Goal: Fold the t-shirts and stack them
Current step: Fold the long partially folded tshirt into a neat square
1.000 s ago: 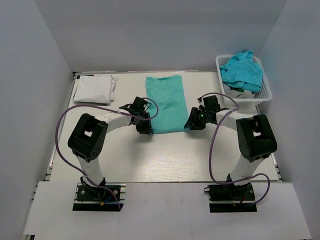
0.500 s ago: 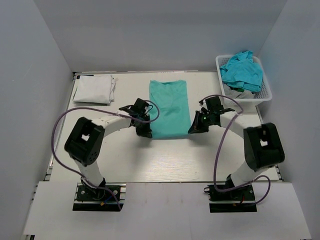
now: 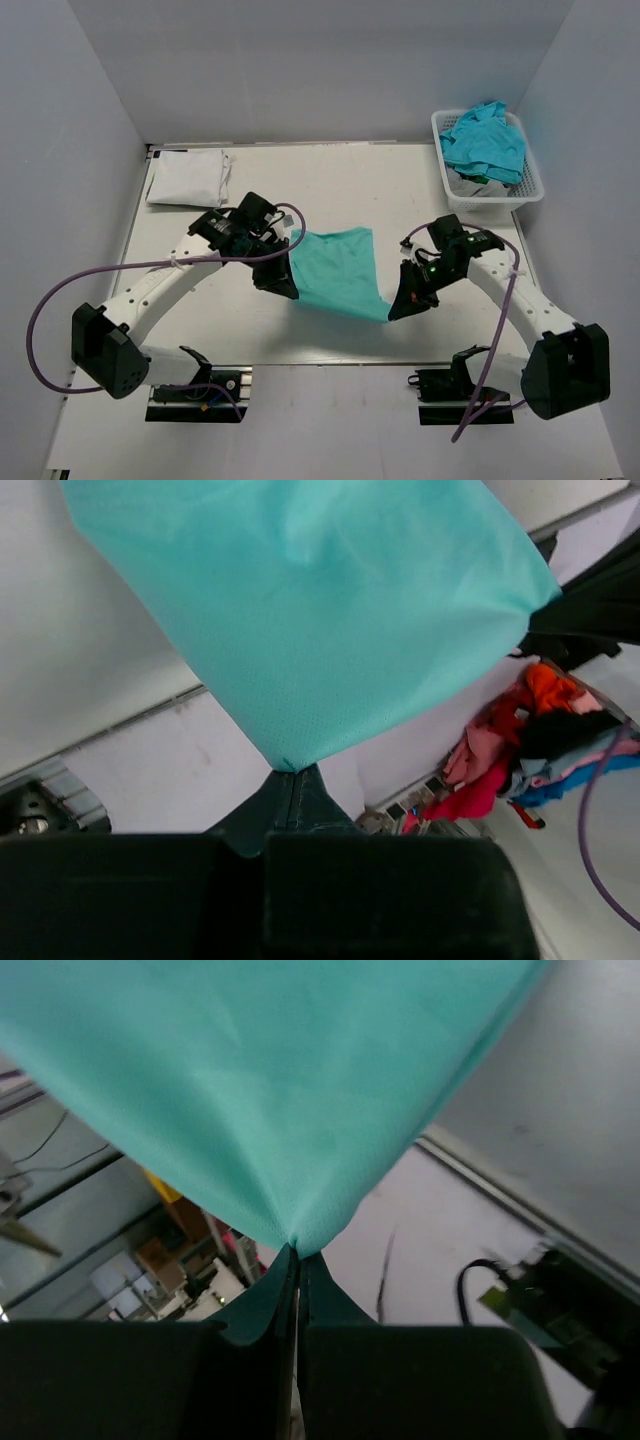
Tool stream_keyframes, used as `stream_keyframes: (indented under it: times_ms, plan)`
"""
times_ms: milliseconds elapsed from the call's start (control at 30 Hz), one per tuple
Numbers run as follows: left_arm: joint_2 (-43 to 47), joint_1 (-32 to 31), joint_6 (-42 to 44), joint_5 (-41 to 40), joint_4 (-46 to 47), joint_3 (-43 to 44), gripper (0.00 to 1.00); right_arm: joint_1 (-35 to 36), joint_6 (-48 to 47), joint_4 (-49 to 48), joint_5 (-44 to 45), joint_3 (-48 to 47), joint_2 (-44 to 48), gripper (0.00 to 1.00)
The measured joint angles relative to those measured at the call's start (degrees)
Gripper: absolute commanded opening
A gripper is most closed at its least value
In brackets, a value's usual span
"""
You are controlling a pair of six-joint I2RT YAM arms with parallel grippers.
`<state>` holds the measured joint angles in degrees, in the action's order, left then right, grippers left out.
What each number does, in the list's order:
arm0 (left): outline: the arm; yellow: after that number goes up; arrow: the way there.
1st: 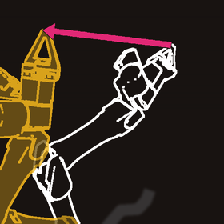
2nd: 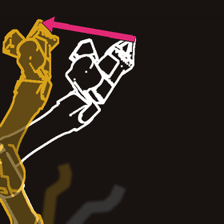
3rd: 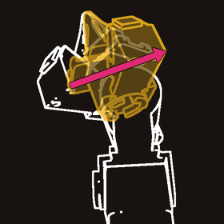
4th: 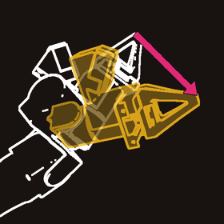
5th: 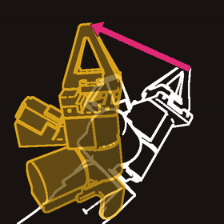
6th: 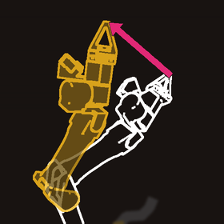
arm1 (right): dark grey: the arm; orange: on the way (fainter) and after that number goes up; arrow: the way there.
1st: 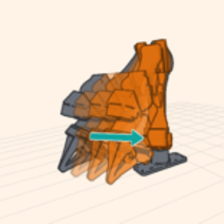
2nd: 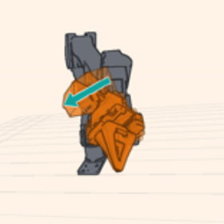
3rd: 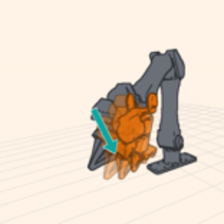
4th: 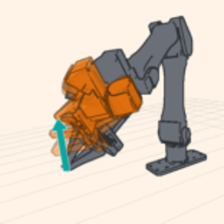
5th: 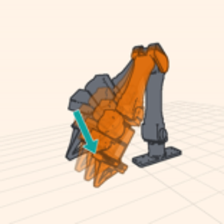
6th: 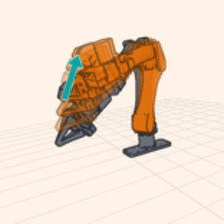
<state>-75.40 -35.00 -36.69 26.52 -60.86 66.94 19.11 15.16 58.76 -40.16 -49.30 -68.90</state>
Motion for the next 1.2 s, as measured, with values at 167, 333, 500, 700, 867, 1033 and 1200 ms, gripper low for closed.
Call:
stream_keyframes:
  times_ms: [167, 333, 500, 700, 867, 1033, 1200]
  plan:
    - [0.1, 0.1, 0.0, 1.3, -5.6, 4.0, 0.0, -0.1, -0.5, 4.7, -6.3, -4.9, 5.2, 0.0]
    - [-0.8, 1.0, 0.9, -0.7, -7.5, 7.6, 0.0, -0.3, -0.3, 4.5, -8.5, -6.5, 3.2, 0.0]
    - [-6.2, 1.2, 3.0, -5.4, -8.4, 13.6, 0.0, -0.9, 0.5, 1.9, -8.0, -9.0, -2.4, 0.0]
    - [-11.3, 1.6, 4.2, -12.9, -7.0, 16.4, 0.0, -2.4, 1.3, -2.4, -6.6, -13.3, -5.8, 0.0]
    - [-13.9, 2.8, 4.3, -16.7, -4.1, 17.5, 0.0, -3.9, 2.4, -5.4, -6.4, -14.4, -9.6, 0.0]
    - [-18.3, 4.2, 3.6, -18.6, -0.3, 19.7, 0.0, -5.8, 2.6, -7.8, -5.0, -16.4, -12.4, 0.0]
    - [-22.4, 6.0, 3.4, -19.1, 2.6, 22.9, 0.0, -7.7, 2.6, -10.2, -4.7, -18.4, -18.1, 0.0]
